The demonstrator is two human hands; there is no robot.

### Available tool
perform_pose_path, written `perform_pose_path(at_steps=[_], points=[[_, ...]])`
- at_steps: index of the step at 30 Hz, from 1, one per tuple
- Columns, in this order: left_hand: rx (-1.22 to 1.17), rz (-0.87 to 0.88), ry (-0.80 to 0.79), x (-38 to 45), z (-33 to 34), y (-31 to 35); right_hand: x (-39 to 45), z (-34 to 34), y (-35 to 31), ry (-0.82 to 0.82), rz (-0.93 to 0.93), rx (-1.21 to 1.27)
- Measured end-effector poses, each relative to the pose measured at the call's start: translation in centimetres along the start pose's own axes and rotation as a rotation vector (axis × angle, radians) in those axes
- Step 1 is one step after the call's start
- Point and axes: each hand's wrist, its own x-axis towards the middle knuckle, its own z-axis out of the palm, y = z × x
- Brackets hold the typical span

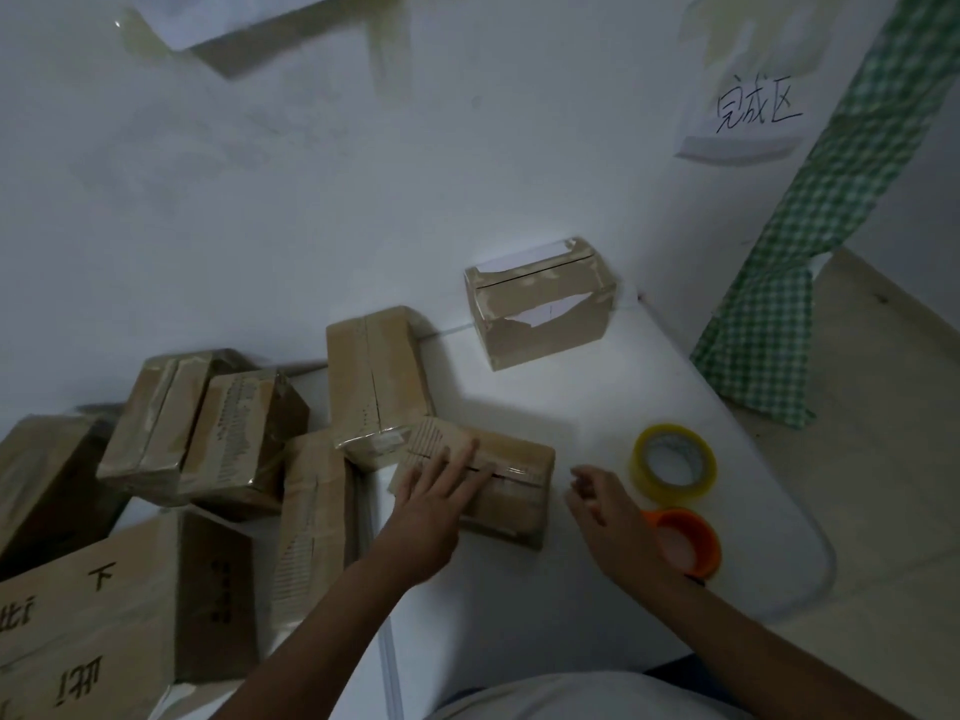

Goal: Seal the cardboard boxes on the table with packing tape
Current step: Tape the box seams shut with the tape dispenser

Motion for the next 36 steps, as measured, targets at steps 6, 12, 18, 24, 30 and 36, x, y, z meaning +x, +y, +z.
perform_pose_path(at_steps=[6, 12, 18, 24, 30, 36], points=[[-0.053, -0.204, 0.132, -2.0, 2.0, 1.1, 4.8, 0.6, -2.1, -0.100, 0.009, -0.055], [-0.091, -0.318, 0.041, -2.4, 2.3, 3.1, 3.0, 0.8, -0.5, -0.078, -0.004, -0.042], [-0.261, -0.152, 0.006, 0.4, 1.7, 4.1, -0.9, -1.3, 1.2, -0.146, -0.038, -0.164], [-0.229, -0.019, 0.056, 1.9, 1.6, 4.1, -1.8, -3.4, 3.9, -0.069, 0.081, -0.212], [-0.049, 0.204, 0.059, 0.7, 3.4, 3.6, -3.4, -4.6, 8.0, -0.004, 0.264, -0.350], [0.080, 0.212, 0.101, 0.5, 4.2, 3.4, -2.4, -4.2, 8.3, -0.185, 0.290, -0.511]])
